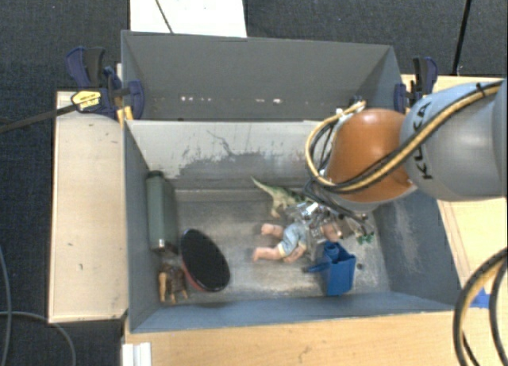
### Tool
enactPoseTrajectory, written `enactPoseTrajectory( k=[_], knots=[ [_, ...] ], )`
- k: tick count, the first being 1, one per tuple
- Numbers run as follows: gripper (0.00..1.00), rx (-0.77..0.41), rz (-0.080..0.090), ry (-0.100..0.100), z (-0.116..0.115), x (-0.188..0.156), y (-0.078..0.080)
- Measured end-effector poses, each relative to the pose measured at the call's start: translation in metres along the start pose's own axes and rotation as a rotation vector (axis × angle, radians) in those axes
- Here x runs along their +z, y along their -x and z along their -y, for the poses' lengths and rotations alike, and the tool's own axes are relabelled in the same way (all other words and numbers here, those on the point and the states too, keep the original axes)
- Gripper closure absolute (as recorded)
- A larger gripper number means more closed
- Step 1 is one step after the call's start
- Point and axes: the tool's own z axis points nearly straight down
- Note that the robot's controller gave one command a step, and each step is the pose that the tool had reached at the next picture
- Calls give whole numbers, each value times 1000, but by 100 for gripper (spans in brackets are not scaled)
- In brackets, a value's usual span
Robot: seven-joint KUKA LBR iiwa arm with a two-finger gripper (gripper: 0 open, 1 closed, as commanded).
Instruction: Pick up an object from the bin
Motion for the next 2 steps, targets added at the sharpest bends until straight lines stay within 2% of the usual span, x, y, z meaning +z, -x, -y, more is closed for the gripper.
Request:
enactPoseTrajectory(
  k=[2],
  knots=[
    [100, 1, -8, 0, -1, -14, 0]
  ],
)
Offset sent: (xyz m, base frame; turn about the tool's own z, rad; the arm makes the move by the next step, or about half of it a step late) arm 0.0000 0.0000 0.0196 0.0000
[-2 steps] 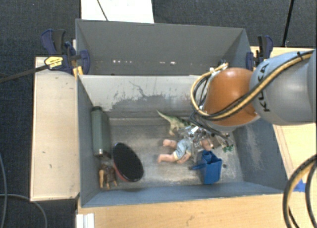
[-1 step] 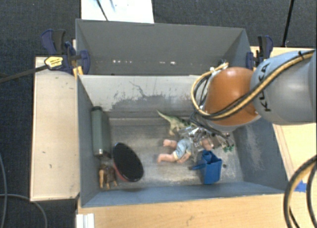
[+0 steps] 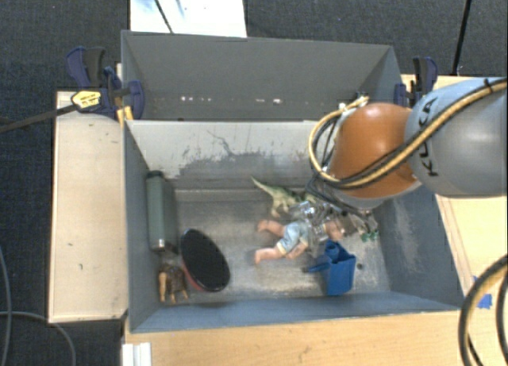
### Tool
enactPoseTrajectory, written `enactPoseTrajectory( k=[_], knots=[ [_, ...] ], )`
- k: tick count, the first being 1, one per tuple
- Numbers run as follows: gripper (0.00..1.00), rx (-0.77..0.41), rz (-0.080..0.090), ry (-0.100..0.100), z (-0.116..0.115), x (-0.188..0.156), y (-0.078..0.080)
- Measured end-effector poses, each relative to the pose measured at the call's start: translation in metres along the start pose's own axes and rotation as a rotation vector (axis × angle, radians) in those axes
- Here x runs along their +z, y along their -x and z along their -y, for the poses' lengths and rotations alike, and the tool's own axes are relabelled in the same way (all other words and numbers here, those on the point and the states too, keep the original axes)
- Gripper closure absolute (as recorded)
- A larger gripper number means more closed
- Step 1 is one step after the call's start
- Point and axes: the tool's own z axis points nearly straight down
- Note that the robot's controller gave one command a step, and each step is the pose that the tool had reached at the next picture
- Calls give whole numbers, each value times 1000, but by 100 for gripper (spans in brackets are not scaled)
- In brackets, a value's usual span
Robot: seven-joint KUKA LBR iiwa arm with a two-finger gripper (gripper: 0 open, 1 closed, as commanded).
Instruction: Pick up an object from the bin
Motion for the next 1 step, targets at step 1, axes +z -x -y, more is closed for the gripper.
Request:
enactPoseTrajectory(
  k=[1],
  knots=[
    [100, 1, 0, -2, 1, -6, 1]
  ],
)
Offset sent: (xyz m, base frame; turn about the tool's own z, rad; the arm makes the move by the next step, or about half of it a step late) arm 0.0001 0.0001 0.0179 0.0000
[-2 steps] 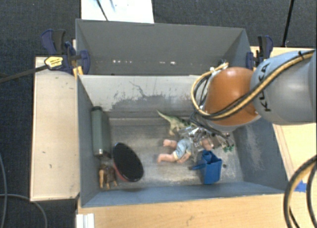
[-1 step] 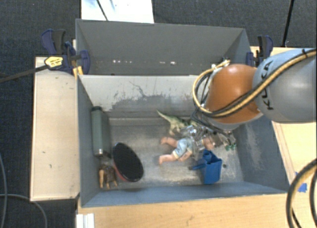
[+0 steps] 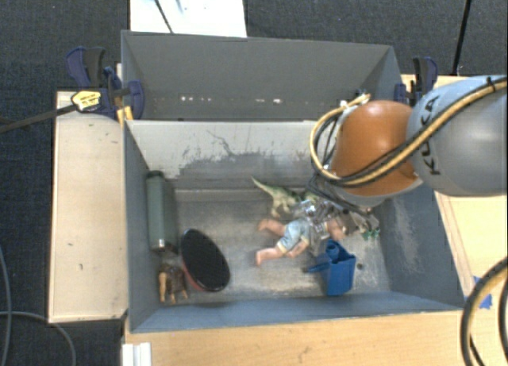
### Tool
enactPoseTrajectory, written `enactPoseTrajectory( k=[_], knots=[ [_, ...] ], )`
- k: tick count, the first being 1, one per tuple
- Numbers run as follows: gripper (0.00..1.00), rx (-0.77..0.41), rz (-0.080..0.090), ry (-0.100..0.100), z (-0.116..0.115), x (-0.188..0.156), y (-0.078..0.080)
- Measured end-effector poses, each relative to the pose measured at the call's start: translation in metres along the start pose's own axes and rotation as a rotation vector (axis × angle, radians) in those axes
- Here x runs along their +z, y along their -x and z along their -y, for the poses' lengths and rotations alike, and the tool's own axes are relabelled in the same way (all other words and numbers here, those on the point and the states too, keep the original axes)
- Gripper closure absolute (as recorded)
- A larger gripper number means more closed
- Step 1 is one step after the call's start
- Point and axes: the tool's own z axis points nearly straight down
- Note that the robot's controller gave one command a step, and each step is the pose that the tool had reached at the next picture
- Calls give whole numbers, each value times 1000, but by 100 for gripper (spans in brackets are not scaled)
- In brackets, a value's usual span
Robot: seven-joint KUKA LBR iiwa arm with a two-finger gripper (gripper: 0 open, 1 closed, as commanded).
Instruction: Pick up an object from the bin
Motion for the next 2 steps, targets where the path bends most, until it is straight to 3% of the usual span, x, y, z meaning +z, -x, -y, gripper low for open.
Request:
enactPoseTrajectory(
  k=[2],
  knots=[
    [100, 2, -10, 2, -1, -11, -2]
  ],
)
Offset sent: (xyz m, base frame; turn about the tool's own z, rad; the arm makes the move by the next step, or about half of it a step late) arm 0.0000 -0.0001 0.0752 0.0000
